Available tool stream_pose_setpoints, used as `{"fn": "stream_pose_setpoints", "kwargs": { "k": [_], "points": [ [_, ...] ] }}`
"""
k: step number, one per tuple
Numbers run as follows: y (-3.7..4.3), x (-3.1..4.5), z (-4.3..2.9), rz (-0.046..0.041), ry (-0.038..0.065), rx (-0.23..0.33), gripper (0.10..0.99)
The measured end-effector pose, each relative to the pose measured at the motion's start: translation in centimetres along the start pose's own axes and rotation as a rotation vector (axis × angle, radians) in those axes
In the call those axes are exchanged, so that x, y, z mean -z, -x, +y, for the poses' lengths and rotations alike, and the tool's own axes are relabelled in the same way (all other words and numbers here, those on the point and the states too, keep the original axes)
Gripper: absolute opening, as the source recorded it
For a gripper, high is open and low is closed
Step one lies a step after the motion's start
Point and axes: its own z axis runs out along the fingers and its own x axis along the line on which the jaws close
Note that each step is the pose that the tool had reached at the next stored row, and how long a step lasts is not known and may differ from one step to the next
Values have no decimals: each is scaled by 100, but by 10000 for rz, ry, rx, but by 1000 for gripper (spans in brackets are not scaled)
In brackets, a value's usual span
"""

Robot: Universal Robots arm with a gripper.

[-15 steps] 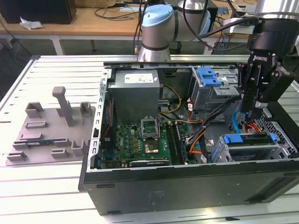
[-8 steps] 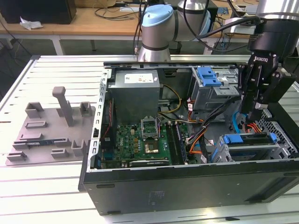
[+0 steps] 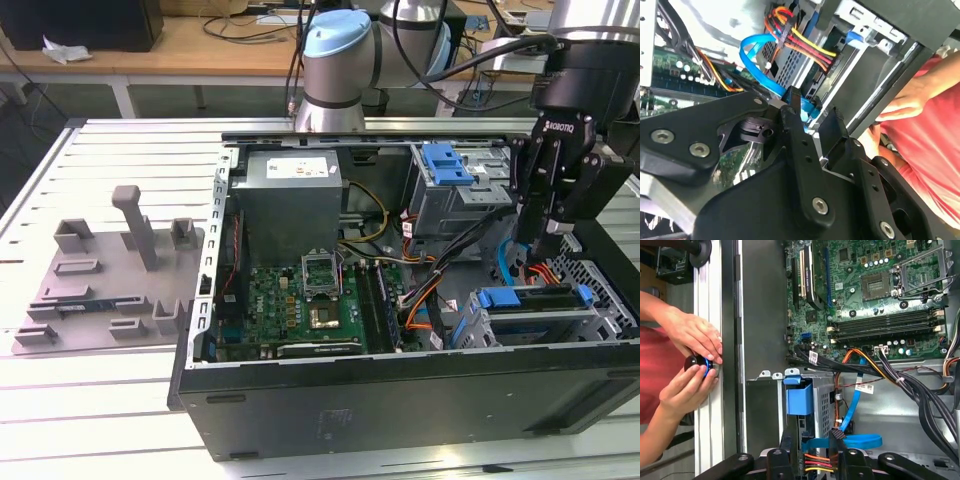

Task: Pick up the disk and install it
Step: 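Insert the second disk wire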

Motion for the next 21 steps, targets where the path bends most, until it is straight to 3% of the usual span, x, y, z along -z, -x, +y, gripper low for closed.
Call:
{"fn": "stream_pose_setpoints", "kwargs": {
  "k": [1,5,7,13,21],
  "points": [
    [0,0,0,-55,-278,-132,420],
    [-1,-1,3,-57,-279,-149,420],
    [-9,12,8,-58,-255,-188,420],
    [-50,74,11,-53,-48,-276,420],
    [-82,58,18,-57,38,-444,420]
  ]
}}
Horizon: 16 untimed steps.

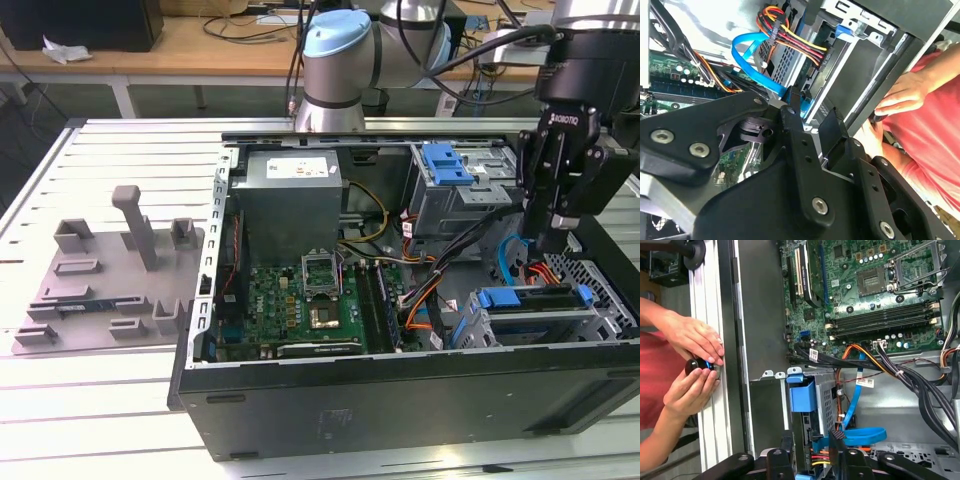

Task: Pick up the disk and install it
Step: 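Insert the second disk wire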

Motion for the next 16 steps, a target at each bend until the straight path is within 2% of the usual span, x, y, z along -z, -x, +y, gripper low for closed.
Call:
{"fn": "stream_pose_setpoints", "kwargs": {
  "k": [6,16],
  "points": [
    [-42,-52,-9,-4,35,-70,420],
    [-38,-62,-9,-6,2,-87,420]
  ]
}}
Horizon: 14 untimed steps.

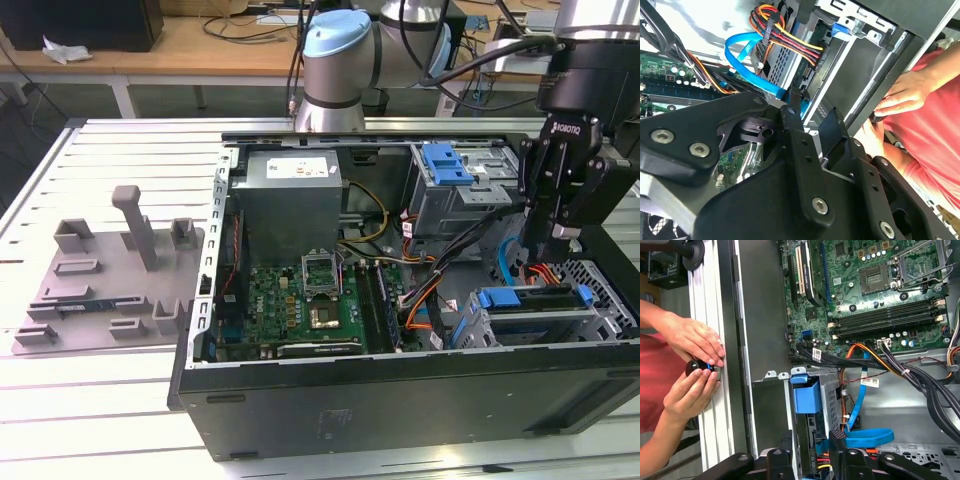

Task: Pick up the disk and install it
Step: 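Insert the second disk wire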

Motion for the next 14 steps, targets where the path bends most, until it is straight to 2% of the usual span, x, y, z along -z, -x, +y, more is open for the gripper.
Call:
{"fn": "stream_pose_setpoints", "kwargs": {
  "k": [14],
  "points": [
    [14,-5,1,-14,-74,-36,420]
  ]
}}
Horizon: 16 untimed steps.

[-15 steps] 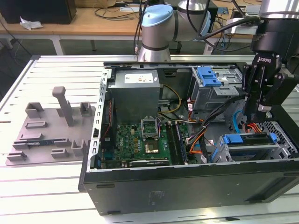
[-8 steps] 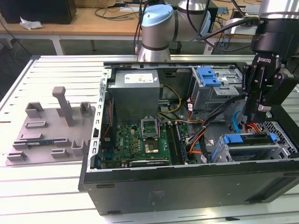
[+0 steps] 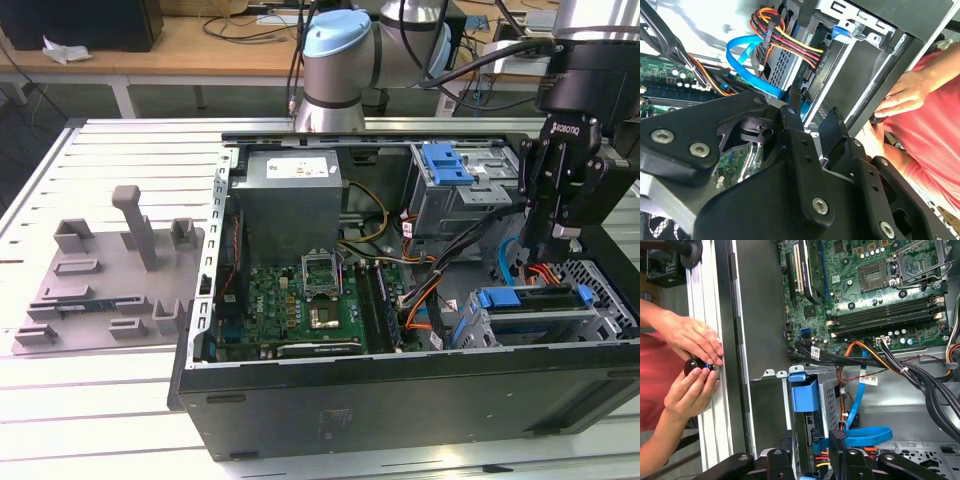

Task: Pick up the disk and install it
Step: 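Insert the second disk wire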

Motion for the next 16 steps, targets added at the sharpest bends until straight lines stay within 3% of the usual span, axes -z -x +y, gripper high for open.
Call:
{"fn": "stream_pose_setpoints", "kwargs": {
  "k": [2,5,8,11,16],
  "points": [
    [1,-3,0,0,0,0,408],
    [4,-8,0,0,0,0,267],
    [5,-11,0,-2,-6,-3,267],
    [3,-14,2,-59,-103,-50,267],
    [2,-23,22,-96,-125,-59,267]
  ]
}}
